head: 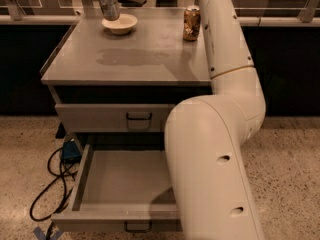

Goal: Pick redbull can from middle drawer and place on counter

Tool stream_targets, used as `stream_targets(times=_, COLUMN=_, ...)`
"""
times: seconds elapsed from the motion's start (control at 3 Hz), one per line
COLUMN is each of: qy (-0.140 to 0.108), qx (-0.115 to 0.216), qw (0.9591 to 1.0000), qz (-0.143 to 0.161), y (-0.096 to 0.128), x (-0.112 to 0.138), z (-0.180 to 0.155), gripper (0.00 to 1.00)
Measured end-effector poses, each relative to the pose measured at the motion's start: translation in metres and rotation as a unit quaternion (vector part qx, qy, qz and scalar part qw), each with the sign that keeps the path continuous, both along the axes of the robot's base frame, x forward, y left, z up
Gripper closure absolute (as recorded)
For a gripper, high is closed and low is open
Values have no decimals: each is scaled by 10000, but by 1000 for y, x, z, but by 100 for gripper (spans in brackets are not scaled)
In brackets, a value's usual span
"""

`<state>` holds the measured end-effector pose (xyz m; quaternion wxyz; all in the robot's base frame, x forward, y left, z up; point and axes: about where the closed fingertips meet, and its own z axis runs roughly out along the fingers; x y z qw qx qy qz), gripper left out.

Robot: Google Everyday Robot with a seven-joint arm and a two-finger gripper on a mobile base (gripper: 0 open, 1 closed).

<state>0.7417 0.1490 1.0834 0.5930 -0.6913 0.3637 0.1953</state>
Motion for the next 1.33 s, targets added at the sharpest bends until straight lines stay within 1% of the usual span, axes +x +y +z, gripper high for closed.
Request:
stream_targets(times=0.33, qy=6, qx=-10, qw=10000, qz=4, y=0, x=0, z=-1, gripper=100)
stream_targets(times=0.67, qy=-140, qx=-258, qw=9984, qz=-475, y=-34, x=4, z=17, gripper=100)
stream_targets(times=1.0, qy=-391, qx=-444, qw=9915, qz=-1155, y=-86, x=11, z=44, gripper=100)
stream_targets(times=1.33, qy=-421, qx=-476, qw=9868, qz=-1492, y=-124, x=13, z=52, gripper=100)
